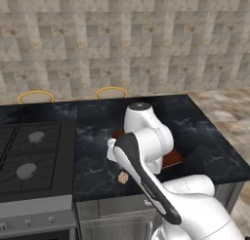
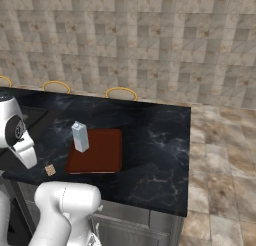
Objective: Take out the milk from the fridge and place it on the tray on the counter. Then take the sugar cube near the tray and place it in the tray.
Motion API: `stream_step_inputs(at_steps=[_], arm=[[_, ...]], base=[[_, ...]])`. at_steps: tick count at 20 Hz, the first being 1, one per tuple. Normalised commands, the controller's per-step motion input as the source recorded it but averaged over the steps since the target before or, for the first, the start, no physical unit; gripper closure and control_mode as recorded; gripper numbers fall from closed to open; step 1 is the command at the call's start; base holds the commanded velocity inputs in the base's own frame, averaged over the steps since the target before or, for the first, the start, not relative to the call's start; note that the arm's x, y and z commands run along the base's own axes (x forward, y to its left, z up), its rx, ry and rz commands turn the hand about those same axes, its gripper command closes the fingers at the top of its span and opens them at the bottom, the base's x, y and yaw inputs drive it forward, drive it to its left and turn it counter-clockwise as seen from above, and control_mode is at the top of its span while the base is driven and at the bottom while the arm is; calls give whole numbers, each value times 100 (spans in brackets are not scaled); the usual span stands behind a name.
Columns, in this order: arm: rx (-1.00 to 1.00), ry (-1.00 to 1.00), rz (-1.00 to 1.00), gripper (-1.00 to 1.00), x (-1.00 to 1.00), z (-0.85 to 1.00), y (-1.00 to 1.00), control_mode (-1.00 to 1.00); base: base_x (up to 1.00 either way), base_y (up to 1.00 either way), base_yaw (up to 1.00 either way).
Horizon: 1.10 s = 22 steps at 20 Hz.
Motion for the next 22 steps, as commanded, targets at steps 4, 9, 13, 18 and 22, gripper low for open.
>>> stream_step_inputs(at_steps=[4,9,13,18,22], arm=[[-6,0,-8,-100,2,-32,-9,-100],[-2,0,-6,-100,8,-24,-22,-100],[0,0,-2,-100,29,-17,-11,-100],[0,0,0,-100,38,-20,0,-100],[0,1,0,-100,35,-23,0,-100]], base=[[0,0,0],[0,0,0],[0,0,0],[0,0,0],[0,0,0]])
